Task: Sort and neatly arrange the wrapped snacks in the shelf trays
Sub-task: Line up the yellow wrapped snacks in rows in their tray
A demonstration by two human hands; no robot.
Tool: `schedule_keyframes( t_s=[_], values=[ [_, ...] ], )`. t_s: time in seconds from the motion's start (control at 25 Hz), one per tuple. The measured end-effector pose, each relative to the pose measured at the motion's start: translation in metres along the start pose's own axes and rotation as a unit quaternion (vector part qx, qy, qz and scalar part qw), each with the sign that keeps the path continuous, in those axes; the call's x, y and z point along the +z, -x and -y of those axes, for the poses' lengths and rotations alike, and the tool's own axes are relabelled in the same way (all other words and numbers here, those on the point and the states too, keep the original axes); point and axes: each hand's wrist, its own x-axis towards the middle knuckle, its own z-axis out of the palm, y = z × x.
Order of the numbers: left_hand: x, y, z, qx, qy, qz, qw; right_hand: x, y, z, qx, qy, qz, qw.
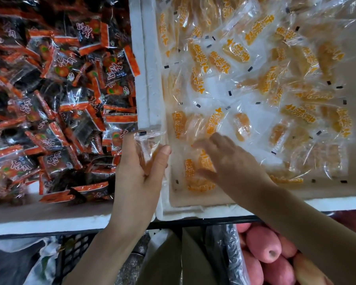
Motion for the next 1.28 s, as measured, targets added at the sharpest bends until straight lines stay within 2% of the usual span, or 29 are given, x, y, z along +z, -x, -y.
schedule_keyframes(
  t_s=[0.08,0.16,0.24,0.28,0.36,0.44,0.48,0.6,0.68,0.84,1.0,1.08,1.2,1.28],
  values=[
    [0.000,0.001,0.001,0.002,0.023,0.004,1.000,0.008,0.000,0.004,-0.030,0.003,0.134,0.991],
    [0.000,0.001,0.002,0.006,0.022,0.019,1.000,0.016,-0.003,0.005,-0.017,0.015,0.177,0.984],
    [-0.002,0.000,0.002,0.006,0.004,0.035,0.999,0.009,-0.003,0.004,-0.003,-0.025,0.165,0.986],
    [-0.004,0.000,0.002,0.002,-0.002,0.045,0.999,0.003,-0.001,0.002,0.029,-0.080,0.153,0.984],
    [-0.005,-0.002,0.001,-0.009,0.018,0.057,0.998,-0.010,0.005,-0.003,0.128,-0.217,0.084,0.964],
    [-0.006,-0.004,0.001,-0.012,0.043,0.062,0.997,-0.012,0.010,-0.018,0.235,-0.283,-0.003,0.930],
    [-0.005,-0.003,0.001,-0.011,0.044,0.061,0.997,-0.008,0.013,-0.026,0.277,-0.271,-0.011,0.922],
    [-0.002,-0.003,0.000,-0.011,0.040,0.051,0.998,0.002,0.014,-0.039,0.339,-0.160,0.062,0.925],
    [0.001,-0.004,0.000,-0.012,0.033,0.039,0.999,0.004,0.008,-0.039,0.317,-0.125,0.105,0.934],
    [0.007,-0.009,-0.005,0.009,0.019,0.044,0.999,0.009,-0.004,-0.020,0.262,-0.175,0.178,0.932],
    [0.013,-0.016,-0.014,0.019,0.027,0.056,0.998,-0.002,-0.008,-0.020,0.270,-0.063,0.193,0.941],
    [0.014,-0.020,-0.015,0.025,0.029,0.064,0.997,-0.013,-0.005,-0.025,0.242,-0.046,0.151,0.957],
    [0.013,-0.024,-0.012,0.038,0.019,0.062,0.997,-0.018,-0.011,-0.017,0.114,-0.090,0.011,0.989],
    [0.013,-0.024,-0.011,0.045,0.013,0.058,0.997,-0.008,-0.023,-0.009,0.042,-0.086,0.038,0.995]
  ],
)
